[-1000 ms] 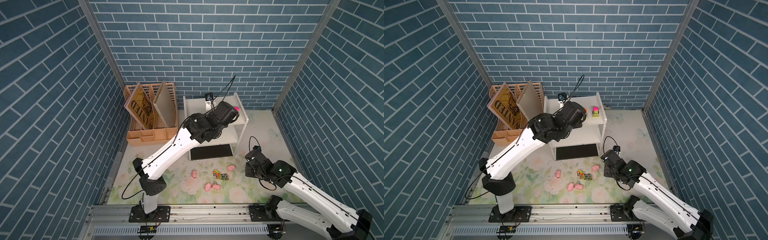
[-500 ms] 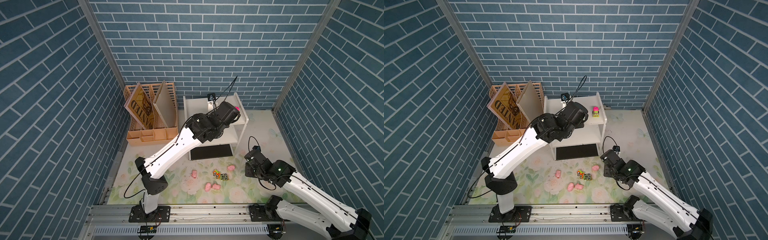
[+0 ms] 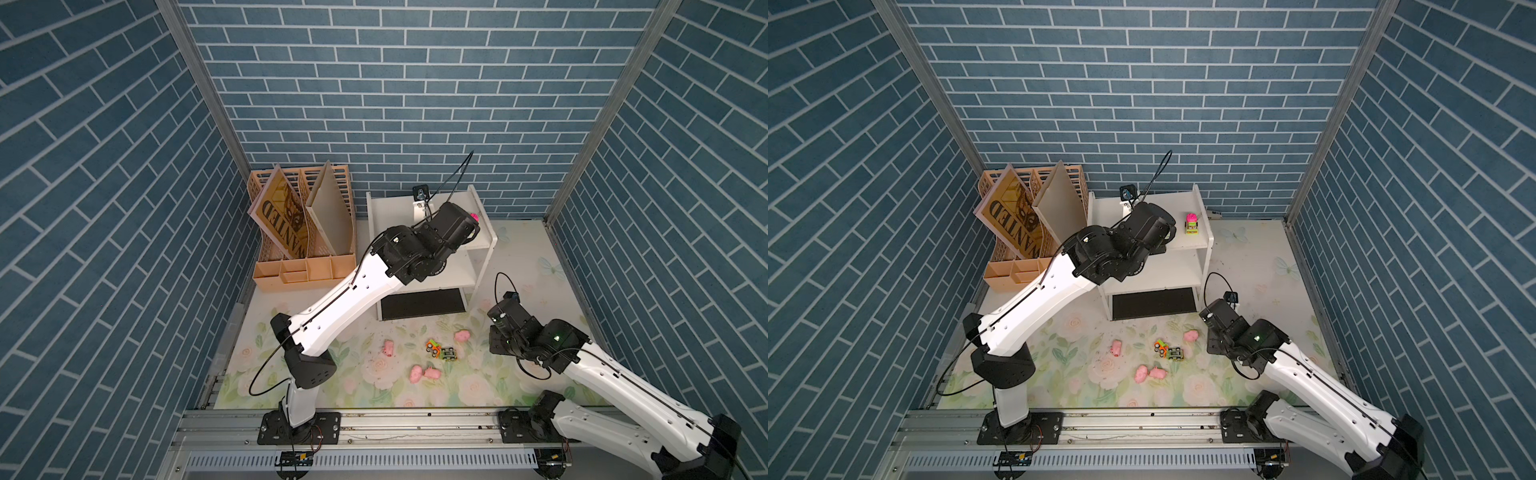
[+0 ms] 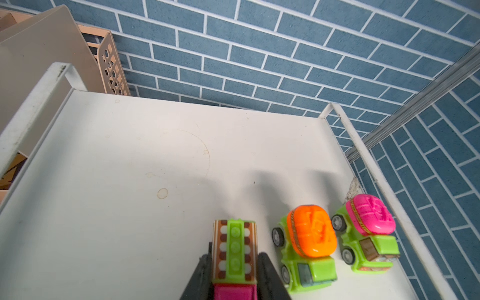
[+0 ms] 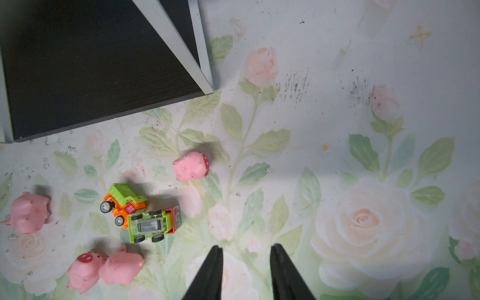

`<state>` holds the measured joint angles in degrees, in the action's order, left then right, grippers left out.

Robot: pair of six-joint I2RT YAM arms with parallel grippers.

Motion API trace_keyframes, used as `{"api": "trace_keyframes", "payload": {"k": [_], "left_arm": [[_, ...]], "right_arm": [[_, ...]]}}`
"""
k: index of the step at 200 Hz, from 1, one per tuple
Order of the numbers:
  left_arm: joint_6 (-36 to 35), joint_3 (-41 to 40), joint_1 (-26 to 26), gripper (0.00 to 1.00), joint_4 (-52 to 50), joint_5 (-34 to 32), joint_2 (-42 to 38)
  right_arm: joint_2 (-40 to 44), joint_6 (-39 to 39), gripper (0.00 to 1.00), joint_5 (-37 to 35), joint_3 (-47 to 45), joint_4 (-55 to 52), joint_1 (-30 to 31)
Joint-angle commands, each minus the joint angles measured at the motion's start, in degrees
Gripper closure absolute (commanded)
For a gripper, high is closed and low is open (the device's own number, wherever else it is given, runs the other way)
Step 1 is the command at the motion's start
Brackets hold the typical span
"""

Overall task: Organize plastic toys on shelves
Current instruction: Place the plastic toy on the shelf.

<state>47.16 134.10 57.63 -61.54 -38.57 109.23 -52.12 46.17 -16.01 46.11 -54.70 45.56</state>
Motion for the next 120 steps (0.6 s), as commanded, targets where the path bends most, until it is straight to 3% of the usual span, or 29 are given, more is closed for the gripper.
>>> {"api": "trace_keyframes", "payload": {"k": [1, 46, 120], "left_arm": [[0.2, -0.2, -0.5, 0.77, -1.6, -1.3, 0.9], [-0.8, -0.4, -0.6, 0.61, 1.0, 2.6, 0.0], [-1.7, -0.2, -0.5, 0.59, 2.8, 3.3, -2.1]], "right_arm": [[-0.4, -1.3, 0.65, 0.0, 0.1, 0.5, -0.2], [-0.7, -1.4, 0.65, 0.1, 0.2, 0.7, -0.2], [-1.0, -1.6, 0.65, -0.1, 2.0, 0.3, -0.2]]}}
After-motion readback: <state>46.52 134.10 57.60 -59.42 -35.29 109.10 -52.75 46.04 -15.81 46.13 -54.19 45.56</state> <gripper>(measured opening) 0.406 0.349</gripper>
